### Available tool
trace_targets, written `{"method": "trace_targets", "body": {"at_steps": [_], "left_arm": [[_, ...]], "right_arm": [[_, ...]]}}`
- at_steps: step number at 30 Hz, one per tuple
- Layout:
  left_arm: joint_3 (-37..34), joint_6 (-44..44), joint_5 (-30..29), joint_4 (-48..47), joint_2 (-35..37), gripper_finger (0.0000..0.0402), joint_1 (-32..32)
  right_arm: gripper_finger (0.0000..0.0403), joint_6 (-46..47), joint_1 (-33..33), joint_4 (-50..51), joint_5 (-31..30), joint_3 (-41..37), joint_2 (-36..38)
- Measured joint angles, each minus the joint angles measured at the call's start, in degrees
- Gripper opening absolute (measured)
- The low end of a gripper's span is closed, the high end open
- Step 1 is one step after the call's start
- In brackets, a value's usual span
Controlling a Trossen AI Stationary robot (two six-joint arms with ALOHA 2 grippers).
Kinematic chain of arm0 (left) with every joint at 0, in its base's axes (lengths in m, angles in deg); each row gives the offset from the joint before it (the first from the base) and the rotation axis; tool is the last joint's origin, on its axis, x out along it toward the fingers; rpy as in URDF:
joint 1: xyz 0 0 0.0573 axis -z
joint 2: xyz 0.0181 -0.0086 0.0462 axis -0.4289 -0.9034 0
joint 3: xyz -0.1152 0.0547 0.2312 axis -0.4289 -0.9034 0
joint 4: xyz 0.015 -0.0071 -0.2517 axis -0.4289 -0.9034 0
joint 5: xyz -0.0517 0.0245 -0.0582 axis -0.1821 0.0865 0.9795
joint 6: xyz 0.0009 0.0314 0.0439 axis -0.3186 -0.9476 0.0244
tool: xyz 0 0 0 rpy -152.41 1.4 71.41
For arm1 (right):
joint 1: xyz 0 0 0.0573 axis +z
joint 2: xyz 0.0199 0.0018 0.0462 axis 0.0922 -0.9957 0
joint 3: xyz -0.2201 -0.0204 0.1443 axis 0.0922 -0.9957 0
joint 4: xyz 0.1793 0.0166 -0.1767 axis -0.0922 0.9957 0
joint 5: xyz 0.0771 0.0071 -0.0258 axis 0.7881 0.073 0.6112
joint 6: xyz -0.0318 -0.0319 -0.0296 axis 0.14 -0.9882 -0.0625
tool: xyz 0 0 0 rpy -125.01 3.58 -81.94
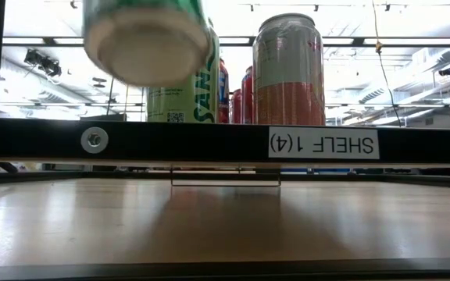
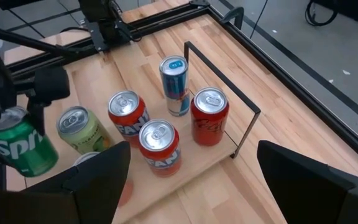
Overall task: Place canned beverage on shelf
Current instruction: Put the green soda can on the shelf
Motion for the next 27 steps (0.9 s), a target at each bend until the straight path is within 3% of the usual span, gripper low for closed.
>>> {"method": "trace_targets", "body": {"at_steps": [27], "left_arm": [[-0.02, -2.64, -2.18, 0.33, -4.80, 0.0318, 0.96]], "right_arm": [[0.0362, -0.13, 0.00, -0.07, -0.26, -0.02, 0.00]]}}
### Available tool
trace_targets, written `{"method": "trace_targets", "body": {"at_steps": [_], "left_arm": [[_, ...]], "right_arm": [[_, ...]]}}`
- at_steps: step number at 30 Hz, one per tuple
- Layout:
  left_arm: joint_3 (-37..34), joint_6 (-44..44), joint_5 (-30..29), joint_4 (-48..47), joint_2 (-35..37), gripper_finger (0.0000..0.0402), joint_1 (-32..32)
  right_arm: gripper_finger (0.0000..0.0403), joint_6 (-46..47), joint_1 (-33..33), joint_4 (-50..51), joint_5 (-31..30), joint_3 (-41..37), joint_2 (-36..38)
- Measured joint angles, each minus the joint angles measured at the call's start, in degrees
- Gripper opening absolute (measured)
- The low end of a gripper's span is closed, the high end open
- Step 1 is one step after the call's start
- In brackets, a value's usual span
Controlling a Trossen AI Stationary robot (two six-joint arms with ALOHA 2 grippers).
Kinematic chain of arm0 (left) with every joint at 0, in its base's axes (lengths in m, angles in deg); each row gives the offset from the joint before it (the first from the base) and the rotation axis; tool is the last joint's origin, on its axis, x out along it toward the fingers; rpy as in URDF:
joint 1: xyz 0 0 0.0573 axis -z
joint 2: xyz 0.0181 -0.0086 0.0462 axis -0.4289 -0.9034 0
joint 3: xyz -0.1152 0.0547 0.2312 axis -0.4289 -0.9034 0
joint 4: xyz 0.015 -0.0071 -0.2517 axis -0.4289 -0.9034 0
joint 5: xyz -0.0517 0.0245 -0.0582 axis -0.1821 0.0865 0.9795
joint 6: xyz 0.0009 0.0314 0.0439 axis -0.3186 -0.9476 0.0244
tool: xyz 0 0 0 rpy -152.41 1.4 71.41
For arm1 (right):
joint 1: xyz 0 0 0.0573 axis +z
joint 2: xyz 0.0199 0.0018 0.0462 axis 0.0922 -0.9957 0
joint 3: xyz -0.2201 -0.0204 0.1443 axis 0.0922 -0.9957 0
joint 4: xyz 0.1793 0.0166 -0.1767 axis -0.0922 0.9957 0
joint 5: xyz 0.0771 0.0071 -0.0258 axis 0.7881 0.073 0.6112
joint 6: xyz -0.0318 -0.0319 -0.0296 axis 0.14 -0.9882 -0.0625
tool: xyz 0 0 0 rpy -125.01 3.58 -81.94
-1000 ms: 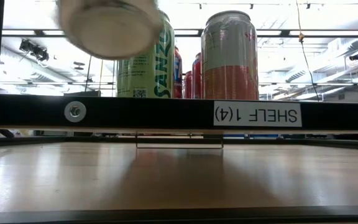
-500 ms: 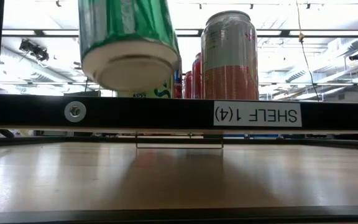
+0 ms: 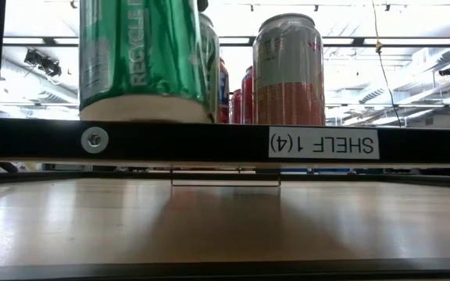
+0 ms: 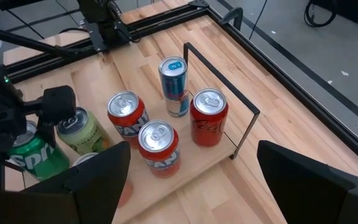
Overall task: Place canned beverage on shelf
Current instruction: Put the green soda can on the shelf
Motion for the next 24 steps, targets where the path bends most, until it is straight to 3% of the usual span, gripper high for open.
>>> {"method": "trace_targets", "body": {"at_steps": [24], "left_arm": [[0.00, 0.75, -0.41, 0.48, -0.13, 0.0358, 0.03]], "right_arm": [[0.0362, -0.44, 0.00, 0.00, 0.00, -0.02, 0.00]]}}
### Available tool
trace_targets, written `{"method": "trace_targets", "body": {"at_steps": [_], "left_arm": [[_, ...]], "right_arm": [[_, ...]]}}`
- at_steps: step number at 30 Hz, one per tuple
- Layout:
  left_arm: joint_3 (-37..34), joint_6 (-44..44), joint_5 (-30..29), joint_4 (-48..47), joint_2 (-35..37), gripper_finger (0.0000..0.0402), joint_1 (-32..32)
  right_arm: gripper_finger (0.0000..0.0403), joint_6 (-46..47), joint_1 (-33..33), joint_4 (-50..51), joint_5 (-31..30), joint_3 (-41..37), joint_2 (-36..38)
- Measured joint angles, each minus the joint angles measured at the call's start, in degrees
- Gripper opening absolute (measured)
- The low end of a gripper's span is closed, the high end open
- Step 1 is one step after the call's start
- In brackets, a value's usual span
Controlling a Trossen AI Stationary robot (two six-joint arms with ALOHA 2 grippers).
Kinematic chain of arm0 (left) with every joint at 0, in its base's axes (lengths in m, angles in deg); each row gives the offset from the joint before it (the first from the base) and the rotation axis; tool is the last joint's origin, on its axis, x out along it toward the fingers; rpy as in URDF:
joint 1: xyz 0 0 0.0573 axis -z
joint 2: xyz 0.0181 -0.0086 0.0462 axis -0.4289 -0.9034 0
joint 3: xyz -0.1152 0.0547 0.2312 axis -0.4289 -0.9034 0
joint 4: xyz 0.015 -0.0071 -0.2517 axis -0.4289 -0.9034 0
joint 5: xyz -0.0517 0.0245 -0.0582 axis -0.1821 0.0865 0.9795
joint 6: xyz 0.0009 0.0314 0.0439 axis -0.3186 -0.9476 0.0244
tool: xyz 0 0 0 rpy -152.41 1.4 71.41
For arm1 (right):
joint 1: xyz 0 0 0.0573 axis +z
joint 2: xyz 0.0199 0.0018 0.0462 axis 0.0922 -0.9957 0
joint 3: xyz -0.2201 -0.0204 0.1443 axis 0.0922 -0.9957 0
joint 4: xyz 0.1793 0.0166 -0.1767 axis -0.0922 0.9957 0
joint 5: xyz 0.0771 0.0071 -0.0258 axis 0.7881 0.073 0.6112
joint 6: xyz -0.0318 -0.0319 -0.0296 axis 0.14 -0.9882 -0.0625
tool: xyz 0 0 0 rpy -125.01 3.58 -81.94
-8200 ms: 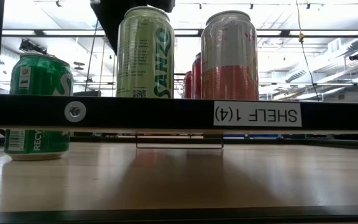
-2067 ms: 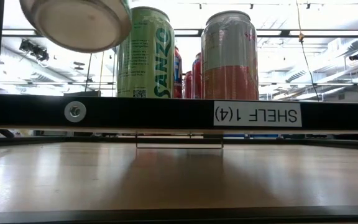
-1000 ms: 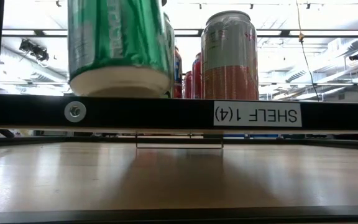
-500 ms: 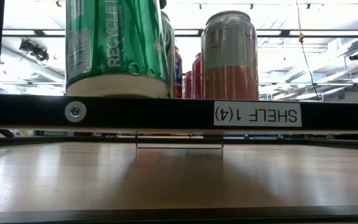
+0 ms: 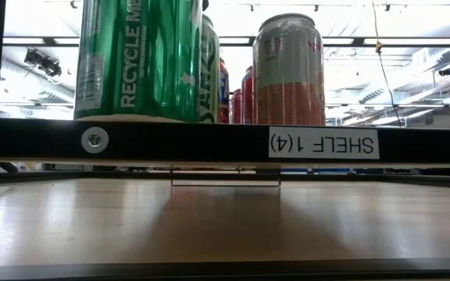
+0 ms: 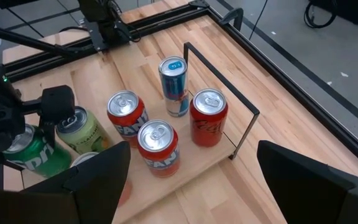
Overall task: Place canned beverage on shelf
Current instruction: Put the green soda can on the shelf
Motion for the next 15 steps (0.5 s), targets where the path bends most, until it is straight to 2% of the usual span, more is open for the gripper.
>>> {"method": "trace_targets", "body": {"at_steps": [15], "left_arm": [[2.47, -0.69, -0.04, -0.54, -0.07, 0.0359, -0.02]], "right_arm": [[0.0362, -0.02, 0.00, -0.02, 0.00, 0.00, 0.00]]}}
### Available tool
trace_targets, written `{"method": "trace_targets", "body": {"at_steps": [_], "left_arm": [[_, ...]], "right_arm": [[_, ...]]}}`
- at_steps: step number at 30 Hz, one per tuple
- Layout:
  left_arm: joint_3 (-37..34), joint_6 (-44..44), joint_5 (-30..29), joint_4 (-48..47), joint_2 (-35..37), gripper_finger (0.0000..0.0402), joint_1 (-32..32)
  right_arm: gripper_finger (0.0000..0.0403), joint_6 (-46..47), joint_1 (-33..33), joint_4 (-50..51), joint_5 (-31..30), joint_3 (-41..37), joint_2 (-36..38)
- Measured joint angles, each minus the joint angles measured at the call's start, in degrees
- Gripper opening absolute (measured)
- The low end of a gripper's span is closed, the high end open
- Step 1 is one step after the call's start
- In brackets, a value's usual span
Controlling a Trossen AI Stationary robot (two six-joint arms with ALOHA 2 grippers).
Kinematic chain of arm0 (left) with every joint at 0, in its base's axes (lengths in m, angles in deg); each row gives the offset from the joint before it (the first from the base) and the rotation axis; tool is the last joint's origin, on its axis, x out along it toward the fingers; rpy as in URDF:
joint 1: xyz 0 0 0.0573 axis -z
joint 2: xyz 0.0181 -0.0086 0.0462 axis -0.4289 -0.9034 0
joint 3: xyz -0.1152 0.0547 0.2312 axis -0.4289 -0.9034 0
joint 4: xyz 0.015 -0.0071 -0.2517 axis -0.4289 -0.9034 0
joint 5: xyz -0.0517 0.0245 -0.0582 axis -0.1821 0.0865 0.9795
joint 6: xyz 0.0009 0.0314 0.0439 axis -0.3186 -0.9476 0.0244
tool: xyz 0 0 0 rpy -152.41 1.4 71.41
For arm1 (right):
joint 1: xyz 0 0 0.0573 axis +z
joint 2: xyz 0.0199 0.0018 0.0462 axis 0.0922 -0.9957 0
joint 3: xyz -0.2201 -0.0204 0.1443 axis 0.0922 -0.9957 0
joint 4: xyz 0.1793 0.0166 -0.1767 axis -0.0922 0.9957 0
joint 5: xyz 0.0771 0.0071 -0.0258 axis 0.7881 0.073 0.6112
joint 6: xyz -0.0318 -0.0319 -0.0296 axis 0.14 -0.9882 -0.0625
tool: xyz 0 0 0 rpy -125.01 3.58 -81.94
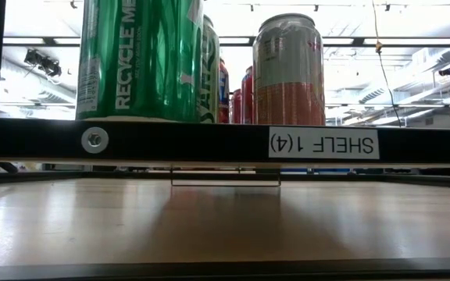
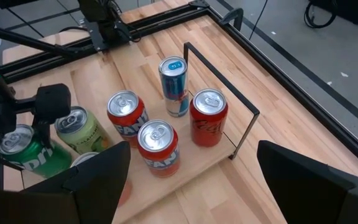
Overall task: Place canned beverage on shelf
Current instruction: Put the green soda can on the shelf
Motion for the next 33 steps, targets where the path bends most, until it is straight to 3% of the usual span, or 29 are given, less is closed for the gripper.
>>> {"method": "trace_targets", "body": {"at_steps": [13, 33], "left_arm": [[0.00, -1.21, 0.00, 0.95, 0.00, 0.0313, -0.07], [0.00, -1.04, -0.78, 2.38, 0.00, 0.0312, -0.07]], "right_arm": [[0.0362, 0.06, 0.00, -0.02, 0.02, 0.00, 0.00], [0.0362, 0.15, 0.00, -0.04, 0.02, 0.00, 0.00]]}}
